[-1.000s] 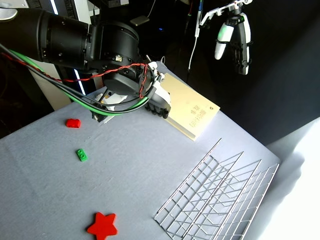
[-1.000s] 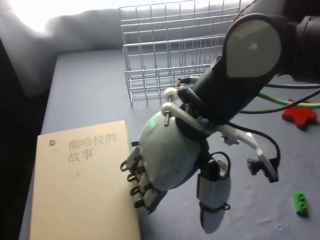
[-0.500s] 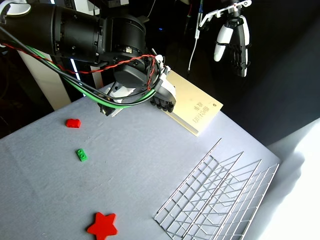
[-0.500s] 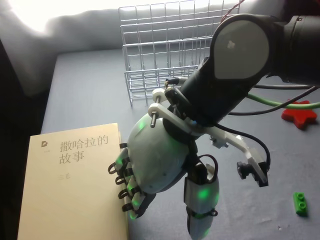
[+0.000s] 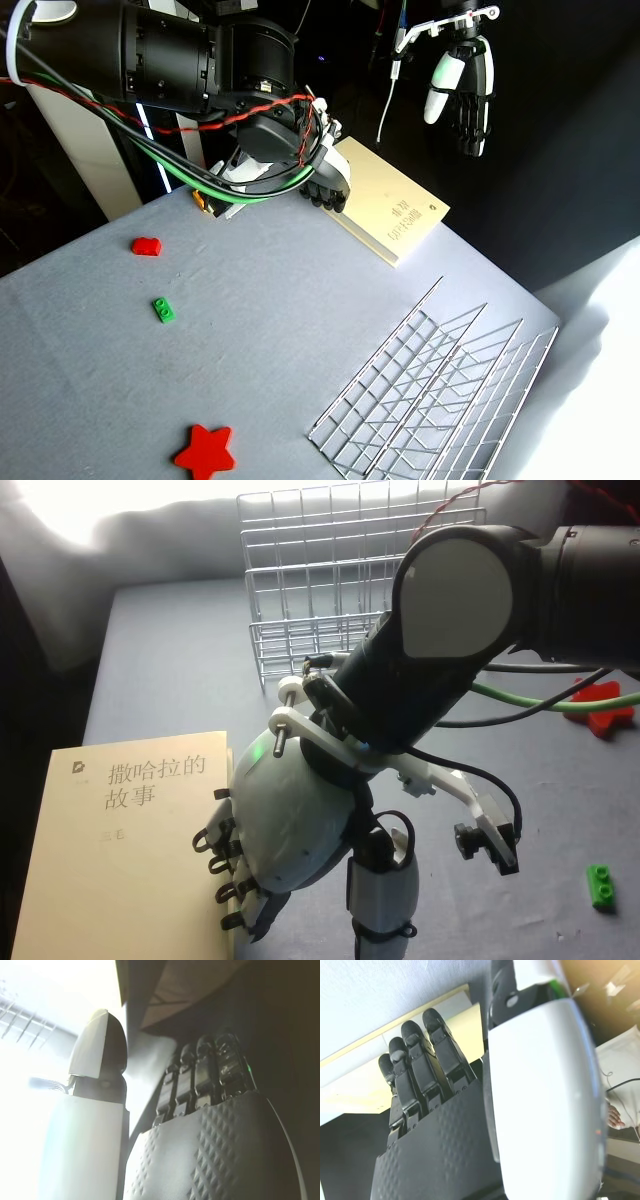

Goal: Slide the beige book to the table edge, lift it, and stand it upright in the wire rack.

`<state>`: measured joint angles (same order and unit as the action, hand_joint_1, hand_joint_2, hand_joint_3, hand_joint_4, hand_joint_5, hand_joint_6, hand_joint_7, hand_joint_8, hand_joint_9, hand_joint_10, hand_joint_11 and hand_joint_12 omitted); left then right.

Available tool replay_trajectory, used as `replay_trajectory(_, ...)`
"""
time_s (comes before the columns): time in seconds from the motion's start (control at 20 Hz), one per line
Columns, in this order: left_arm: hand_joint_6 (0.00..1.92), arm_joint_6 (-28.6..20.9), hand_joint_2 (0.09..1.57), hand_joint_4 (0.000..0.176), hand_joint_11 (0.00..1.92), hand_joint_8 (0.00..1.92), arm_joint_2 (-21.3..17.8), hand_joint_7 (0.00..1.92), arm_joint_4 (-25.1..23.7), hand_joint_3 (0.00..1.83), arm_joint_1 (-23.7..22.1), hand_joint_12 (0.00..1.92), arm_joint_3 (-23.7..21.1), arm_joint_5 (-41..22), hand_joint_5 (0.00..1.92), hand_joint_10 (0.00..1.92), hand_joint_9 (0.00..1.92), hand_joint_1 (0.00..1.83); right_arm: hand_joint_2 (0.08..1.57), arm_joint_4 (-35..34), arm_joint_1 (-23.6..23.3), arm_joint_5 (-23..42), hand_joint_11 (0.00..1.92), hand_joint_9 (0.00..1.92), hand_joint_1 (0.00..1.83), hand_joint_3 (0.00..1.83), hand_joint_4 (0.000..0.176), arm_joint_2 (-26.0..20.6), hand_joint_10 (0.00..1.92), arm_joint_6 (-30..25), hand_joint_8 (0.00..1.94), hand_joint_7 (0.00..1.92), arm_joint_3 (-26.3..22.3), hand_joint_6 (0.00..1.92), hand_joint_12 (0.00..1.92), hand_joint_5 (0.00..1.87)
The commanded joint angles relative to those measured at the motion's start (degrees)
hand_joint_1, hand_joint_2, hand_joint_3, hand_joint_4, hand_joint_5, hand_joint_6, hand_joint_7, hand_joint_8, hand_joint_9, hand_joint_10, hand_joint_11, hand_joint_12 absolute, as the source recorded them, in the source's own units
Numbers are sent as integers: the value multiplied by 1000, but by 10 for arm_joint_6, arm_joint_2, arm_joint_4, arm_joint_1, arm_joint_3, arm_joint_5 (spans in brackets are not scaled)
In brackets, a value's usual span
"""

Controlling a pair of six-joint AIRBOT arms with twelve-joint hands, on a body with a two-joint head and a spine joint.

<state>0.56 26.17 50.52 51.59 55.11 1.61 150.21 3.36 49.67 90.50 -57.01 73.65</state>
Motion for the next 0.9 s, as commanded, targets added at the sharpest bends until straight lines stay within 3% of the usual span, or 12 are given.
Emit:
replay_trajectory(0.0,3,-9,1144,0,35,4,-1,81,4,0,-5,42,5,-30,85,4,63,1335,1007,-21,-7,-21,0,262,212,1,0,0,1,-4,1,273,-3,1,619,275)
replay_trajectory(0.5,13,-28,1186,0,19,11,30,83,-5,5,5,44,30,-13,74,9,54,1305,1007,-21,-6,-33,0,254,178,0,0,9,1,1,1,277,-2,2,630,282)
replay_trajectory(0.65,0,-32,1176,0,3,0,53,80,-60,0,25,120,39,-46,70,1,69,1307,1002,-20,-3,-37,0,263,199,0,0,9,1,2,0,278,-2,0,667,277)
replay_trajectory(0.85,2,-35,1186,0,0,1,76,71,12,3,28,156,76,-22,54,1,73,1284,1009,-20,-2,-43,0,264,175,1,0,13,3,2,2,276,-2,6,646,271)
